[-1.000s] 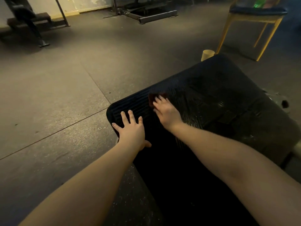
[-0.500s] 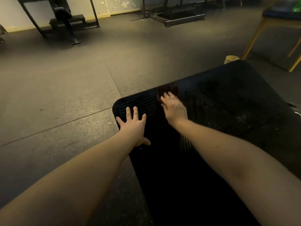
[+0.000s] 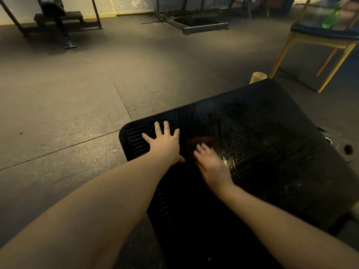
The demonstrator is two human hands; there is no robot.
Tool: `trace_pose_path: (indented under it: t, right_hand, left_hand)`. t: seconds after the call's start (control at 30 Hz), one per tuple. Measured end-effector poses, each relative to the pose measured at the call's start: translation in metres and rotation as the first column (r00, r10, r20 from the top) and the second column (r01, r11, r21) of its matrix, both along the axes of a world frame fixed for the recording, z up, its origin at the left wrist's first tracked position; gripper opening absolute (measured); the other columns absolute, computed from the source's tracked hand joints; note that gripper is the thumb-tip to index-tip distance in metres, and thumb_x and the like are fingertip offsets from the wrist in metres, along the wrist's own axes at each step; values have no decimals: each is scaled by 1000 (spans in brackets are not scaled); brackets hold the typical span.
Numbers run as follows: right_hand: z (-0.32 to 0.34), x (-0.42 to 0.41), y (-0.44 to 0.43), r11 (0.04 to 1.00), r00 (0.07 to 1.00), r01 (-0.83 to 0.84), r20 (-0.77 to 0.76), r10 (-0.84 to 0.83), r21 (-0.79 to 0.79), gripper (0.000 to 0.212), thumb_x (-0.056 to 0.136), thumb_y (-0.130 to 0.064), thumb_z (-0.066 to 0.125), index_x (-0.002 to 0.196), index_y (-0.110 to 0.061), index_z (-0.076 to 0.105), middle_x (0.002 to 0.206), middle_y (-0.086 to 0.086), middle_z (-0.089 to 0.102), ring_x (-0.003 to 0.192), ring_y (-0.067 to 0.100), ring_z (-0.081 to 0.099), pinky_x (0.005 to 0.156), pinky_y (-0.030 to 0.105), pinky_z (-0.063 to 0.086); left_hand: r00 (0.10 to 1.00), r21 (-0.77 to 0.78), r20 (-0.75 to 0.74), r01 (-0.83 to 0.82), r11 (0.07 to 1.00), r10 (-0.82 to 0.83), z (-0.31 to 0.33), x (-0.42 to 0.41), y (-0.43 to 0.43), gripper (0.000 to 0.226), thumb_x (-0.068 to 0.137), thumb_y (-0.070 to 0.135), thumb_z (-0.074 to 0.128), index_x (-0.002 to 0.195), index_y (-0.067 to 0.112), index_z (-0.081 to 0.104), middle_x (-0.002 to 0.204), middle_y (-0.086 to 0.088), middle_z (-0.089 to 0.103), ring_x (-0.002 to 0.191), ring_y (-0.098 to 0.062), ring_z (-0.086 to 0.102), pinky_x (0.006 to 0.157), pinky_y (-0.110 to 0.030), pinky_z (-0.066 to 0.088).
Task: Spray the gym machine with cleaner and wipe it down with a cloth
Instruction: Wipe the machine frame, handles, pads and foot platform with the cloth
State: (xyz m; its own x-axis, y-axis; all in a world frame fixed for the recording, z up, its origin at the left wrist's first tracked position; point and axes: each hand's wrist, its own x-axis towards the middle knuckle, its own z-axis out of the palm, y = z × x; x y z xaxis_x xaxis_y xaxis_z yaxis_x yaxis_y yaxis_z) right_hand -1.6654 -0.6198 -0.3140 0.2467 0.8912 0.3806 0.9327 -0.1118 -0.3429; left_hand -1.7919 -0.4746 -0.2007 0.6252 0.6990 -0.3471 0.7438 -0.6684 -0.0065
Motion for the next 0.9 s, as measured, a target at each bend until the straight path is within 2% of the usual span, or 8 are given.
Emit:
trace_pose_path:
  t: [0.07,0.13,0.2,0.37,0.53,0.73,0.83,0.9]
  right_hand:
    - [28,19,44,995,996,70,-50,-74,-75,41,102,-20,51,137,-2,63,148,18,56,143,33,48,119,52,38]
    - [59,39,88,982,987,129,-79,-141,-140,43,107,-19,51,147,-5,53,159,14,44,152,29,33,126,43,23]
    - [90,58,127,964,970,203,-101,-223,-172,45,110,-23,45,153,-10,46,166,9,34,156,25,23,126,39,15]
    - [115,82,166,941,947,234,-160,-277,-243,44,112,-29,40,152,-14,47,167,7,31,157,25,18,126,43,17]
    - [88,65,117,961,956,228,-153,-251,-155,47,108,-24,47,155,-20,45,168,-1,31,157,18,18,126,40,21]
    - [48,9,9,946,945,209,-199,-260,-248,48,109,-21,45,157,-14,42,169,3,26,159,20,11,129,41,16]
    - [16,-19,-39,953,956,186,-181,-232,-239,49,108,-13,46,156,-10,41,168,7,27,159,23,11,128,46,19]
    - [-4,-30,-63,945,970,168,-125,-209,-282,50,110,-19,38,160,-11,31,170,7,18,157,22,0,129,49,14]
  left_hand:
    - [1000,-6,-6,7,1000,-7,-2,1,2,116,85,61,74,165,29,-4,169,-14,-24,152,-46,-26,113,-82,4]
    - [1000,-12,-17,12,1000,-12,-5,3,5,117,85,60,74,165,29,-5,168,-14,-26,151,-47,-28,112,-83,3]
    - [999,-19,-30,17,1000,-18,-6,6,7,117,85,59,74,164,29,-7,167,-15,-28,150,-47,-30,111,-84,1]
    - [1000,-50,-15,15,999,-16,-8,6,11,116,87,55,74,164,29,-8,166,-15,-32,148,-47,-34,110,-84,-3]
    - [1000,-51,-15,-1,999,1,-7,7,12,117,86,55,75,164,30,-8,166,-13,-33,147,-46,-34,110,-84,-5]
    - [1000,5,-23,-5,1000,5,2,1,-2,111,90,55,72,166,22,-1,169,-17,-22,153,-44,-24,117,-76,-5]
    - [998,79,13,58,995,-60,-4,4,-21,91,94,37,69,164,16,14,171,-19,-10,156,-40,-16,119,-73,-2]
    - [994,77,42,96,992,-99,-3,16,-35,86,94,30,65,164,18,16,171,-16,-9,156,-40,-15,118,-75,0]
